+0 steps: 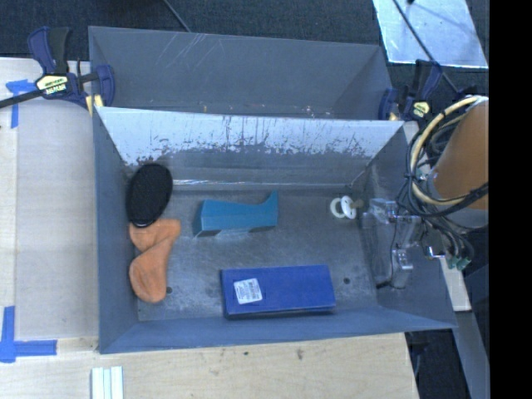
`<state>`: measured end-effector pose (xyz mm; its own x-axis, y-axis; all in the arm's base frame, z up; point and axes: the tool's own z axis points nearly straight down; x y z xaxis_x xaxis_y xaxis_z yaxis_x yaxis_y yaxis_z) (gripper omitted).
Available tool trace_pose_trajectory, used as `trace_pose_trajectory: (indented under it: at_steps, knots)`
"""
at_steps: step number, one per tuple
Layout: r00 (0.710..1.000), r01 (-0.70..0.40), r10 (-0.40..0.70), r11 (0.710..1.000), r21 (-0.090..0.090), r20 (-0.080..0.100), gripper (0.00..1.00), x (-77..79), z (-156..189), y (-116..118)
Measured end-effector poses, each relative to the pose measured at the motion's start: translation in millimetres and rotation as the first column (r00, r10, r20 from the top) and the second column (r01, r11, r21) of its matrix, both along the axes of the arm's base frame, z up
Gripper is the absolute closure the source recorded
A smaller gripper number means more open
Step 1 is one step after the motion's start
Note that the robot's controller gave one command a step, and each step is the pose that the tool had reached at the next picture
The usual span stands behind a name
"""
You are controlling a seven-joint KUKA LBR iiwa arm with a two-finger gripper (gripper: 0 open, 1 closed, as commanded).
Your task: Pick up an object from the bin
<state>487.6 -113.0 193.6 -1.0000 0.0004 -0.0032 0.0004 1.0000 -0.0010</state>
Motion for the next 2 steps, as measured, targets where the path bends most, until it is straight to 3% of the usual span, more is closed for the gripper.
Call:
trace_pose_trajectory:
  at_steps: [1, 2]
  knots:
    - [1.0, -0.029, 0.029, 1.0, -0.002, 0.007, 0.0, 34.4, -53.1, 11.1]
    - [0.999, -0.034, 0.034, 0.999, 0.001, 0.001, 0.0, 67.9, -92.3, 11.7]
